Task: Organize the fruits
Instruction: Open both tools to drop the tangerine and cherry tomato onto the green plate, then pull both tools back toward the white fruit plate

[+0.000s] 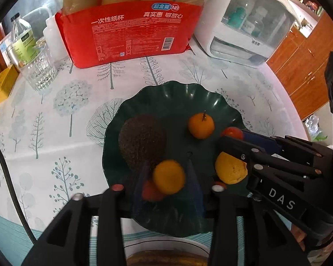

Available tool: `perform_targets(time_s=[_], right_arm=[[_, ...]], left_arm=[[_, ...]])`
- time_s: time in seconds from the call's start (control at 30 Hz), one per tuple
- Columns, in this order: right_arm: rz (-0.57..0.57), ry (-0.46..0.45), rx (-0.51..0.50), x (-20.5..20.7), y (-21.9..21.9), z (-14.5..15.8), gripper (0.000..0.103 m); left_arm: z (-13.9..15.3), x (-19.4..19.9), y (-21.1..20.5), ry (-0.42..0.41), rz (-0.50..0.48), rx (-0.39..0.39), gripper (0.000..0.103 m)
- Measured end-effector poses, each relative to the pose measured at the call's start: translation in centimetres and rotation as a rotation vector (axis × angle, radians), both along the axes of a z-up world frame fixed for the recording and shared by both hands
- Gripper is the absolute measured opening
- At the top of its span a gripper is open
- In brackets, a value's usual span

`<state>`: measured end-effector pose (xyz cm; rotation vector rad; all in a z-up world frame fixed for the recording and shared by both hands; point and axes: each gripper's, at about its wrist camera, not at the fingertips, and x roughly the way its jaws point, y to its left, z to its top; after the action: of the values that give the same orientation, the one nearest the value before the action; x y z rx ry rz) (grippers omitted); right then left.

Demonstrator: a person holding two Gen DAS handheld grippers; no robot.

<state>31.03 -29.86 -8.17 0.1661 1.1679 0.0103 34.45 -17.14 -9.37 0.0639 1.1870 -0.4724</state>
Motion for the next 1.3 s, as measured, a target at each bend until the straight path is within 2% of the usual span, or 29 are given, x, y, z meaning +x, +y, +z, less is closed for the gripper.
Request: perform_targets(time_s=[0.1,0.13,0.57,0.8,1.3], right_arm=[[-0.012,-0.001,0.010,-0.2,-0.5,0.0,0.029],[-0.015,-0.003,0.013,-0.2,-0.6,0.1,0.029],[-0.022,-0.051,0.009,-2.1,-0.5,2.2,0.032],[-0.001,-0.091,0.006,-3.9,0.5,4.4,0.032],[0.060,-0.198,0.016,-10.1,3.3,10.5,0.032]], left_arm=[[0.4,-0.1,0.5,-0.018,0.014,0.002,0.064],[0.6,-0.1,0.8,-0.020,0.022,-0.004,0.067],[2.8,-1.4,4.0,-0.044,0.092,-0.031,0.068],[5.3,-3.4,5.1,-0.096,0.101,-0.029,0.069],[11.7,-9.9,8.5,-0.228,0.149,-0.042,0.082]])
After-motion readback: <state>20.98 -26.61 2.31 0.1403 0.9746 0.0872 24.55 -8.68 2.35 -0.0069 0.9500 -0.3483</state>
